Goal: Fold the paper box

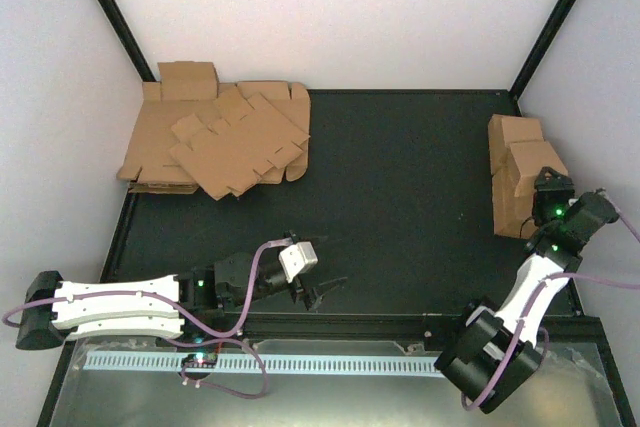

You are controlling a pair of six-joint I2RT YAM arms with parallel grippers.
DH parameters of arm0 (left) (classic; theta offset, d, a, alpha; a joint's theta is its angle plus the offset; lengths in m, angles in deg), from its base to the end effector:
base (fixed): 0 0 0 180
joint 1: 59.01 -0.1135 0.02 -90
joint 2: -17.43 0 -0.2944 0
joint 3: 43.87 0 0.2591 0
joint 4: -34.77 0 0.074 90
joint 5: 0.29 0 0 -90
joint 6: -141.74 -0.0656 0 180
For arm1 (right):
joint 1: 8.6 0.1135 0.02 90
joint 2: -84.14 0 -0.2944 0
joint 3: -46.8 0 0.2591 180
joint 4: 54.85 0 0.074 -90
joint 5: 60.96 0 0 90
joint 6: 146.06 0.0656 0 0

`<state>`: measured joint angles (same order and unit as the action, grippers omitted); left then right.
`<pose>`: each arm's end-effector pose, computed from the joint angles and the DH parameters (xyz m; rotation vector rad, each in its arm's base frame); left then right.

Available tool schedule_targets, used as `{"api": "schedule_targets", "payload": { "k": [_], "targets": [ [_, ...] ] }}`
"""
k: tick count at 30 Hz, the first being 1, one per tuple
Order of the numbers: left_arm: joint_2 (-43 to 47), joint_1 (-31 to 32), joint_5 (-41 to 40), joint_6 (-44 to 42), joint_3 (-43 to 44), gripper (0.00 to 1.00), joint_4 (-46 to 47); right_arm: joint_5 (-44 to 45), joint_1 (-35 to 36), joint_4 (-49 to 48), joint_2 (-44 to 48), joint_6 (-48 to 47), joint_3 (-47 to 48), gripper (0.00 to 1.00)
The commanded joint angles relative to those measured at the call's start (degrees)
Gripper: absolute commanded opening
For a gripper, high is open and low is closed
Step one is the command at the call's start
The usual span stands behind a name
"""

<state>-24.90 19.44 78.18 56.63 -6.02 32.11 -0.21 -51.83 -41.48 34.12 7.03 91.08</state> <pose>0.0525 -0.1912 0.2743 0.9344 1.5137 -0.9060 0.1769 -0.1223 0.2702 1.3036 1.4158 0.7186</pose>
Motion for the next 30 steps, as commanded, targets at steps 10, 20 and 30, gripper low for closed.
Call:
{"api": "schedule_targets", "payload": {
  "k": [10,20,30],
  "targets": [
    [-0.30,0.23,1.76,-0.86,0.66,0.99,0.94,-3.94,-4.76,0.36,0.40,2.08,5.01,0.51],
    [-2.40,0.22,3.06,-0.76,1.79,0.99,0.99,-6.87,-6.52,-4.26,-2.71,2.56,0.48,0.52],
    [-1.88,0.24,3.62,-0.33,1.90,0.99,0.37,-2.52,-6.67,0.99,0.52,1.15,-1.32,0.85]
  ]
}}
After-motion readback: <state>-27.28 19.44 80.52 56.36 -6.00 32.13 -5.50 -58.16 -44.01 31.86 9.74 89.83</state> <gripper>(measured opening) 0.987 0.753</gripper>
